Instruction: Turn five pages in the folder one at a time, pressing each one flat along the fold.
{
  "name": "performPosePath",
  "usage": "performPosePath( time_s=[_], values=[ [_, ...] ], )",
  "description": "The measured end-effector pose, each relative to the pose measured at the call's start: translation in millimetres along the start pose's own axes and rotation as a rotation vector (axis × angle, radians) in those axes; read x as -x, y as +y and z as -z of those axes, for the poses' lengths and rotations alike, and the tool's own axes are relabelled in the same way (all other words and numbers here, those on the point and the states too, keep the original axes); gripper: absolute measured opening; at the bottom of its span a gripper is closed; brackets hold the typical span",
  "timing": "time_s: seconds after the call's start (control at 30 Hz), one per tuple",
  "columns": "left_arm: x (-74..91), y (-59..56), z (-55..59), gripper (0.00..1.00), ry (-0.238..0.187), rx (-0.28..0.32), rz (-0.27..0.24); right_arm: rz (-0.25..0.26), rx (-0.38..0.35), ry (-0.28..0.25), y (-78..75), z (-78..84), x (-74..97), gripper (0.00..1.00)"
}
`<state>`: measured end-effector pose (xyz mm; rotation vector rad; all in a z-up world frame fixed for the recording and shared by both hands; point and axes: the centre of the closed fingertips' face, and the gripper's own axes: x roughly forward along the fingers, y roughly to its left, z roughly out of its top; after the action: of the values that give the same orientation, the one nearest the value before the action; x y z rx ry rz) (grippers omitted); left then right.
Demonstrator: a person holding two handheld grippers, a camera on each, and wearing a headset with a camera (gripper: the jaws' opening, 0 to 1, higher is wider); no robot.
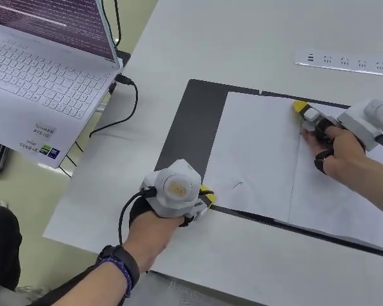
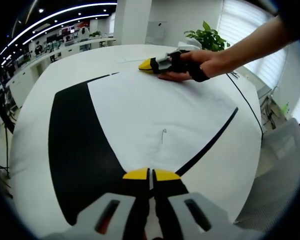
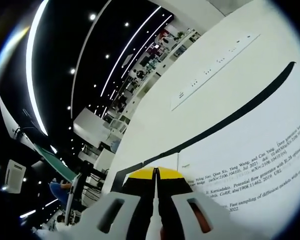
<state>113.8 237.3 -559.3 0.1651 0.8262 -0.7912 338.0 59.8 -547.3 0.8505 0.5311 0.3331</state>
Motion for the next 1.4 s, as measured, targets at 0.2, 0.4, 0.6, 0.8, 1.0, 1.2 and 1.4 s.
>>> performPosePath(
  time_s=[0.2, 0.4, 0.6, 0.8, 1.0, 1.2, 1.4],
  values=[
    [0.7, 0.3, 1.1, 0.00, 0.003, -0.001, 0.005, -0.022, 0.011, 0.020, 14.7, 15.3, 16.3, 0.00],
    [1.2, -0.4, 1.6, 0.01, 0.001, -0.003, 0.003, -0.039, 0.040, 0.047, 32.6, 33.8, 35.8, 0.00],
    [1.6, -0.7, 1.9, 0.02, 0.000, 0.001, 0.005, -0.059, 0.035, 0.045, 44.3, 46.4, 52.8, 0.00],
    [2.1, -1.8, 1.7, 0.03, 0.003, -0.001, 0.007, -0.061, 0.029, 0.037, 45.5, 49.9, 65.5, 0.00],
    [1.9, -2.2, 1.4, 0.03, 0.004, -0.001, 0.008, -0.082, 0.045, 0.069, 46.0, 60.4, 75.8, 0.00],
    [1.1, -3.1, 0.6, 0.04, 0.007, -0.006, 0.008, -0.089, 0.039, 0.072, 44.0, 66.8, 81.8, 0.00],
    [0.4, -2.5, -0.1, 0.04, 0.003, -0.008, 0.002, -0.095, 0.028, 0.070, 43.3, 71.5, 89.1, 0.00]
  ],
)
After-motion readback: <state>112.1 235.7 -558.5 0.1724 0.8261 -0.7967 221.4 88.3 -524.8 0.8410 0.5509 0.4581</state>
